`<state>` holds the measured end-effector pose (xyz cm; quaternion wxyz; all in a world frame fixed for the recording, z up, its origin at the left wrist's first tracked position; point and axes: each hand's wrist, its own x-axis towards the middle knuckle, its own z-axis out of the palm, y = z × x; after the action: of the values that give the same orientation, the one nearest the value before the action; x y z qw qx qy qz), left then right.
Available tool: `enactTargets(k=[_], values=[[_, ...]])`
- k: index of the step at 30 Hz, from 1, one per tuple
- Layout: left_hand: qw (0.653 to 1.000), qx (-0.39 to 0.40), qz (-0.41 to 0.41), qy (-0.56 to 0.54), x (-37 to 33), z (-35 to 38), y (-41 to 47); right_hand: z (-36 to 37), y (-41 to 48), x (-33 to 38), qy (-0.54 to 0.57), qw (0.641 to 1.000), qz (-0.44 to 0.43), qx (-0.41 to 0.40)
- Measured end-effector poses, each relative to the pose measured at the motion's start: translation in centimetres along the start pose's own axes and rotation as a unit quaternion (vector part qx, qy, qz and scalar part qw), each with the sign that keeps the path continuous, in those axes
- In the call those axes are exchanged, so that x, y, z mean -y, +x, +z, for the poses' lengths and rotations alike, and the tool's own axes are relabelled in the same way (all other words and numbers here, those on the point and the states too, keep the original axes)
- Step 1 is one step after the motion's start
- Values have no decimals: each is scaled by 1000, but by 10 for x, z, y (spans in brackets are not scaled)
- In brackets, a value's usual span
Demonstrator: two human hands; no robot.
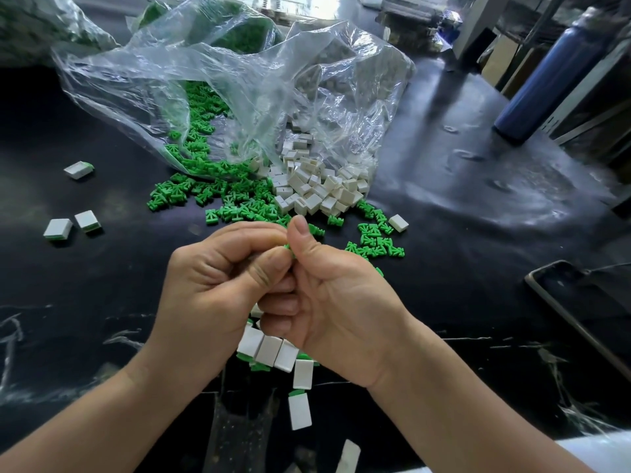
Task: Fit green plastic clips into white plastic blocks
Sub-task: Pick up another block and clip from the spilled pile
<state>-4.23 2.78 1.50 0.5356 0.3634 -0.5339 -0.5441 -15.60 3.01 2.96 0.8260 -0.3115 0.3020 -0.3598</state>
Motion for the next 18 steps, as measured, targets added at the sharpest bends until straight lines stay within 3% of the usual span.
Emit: enactTargets(k=[4, 10, 12, 14, 18], values=[[1000, -9, -14, -13, 2, 0, 0, -4, 3, -3, -37, 999, 8, -24], [996, -14, -77, -45, 1, -2, 0, -14, 6, 3, -201, 976, 10, -82], [992, -45, -103, -56, 2, -2, 2, -18, 4, 6, -274, 951, -55, -130], [983, -91, -140, -81, 2, -4, 5, -21, 3, 8, -363, 904, -146, -171], [972, -99, -180, -111, -2, -3, 5, -23, 2, 8, -466, 837, -236, -162]])
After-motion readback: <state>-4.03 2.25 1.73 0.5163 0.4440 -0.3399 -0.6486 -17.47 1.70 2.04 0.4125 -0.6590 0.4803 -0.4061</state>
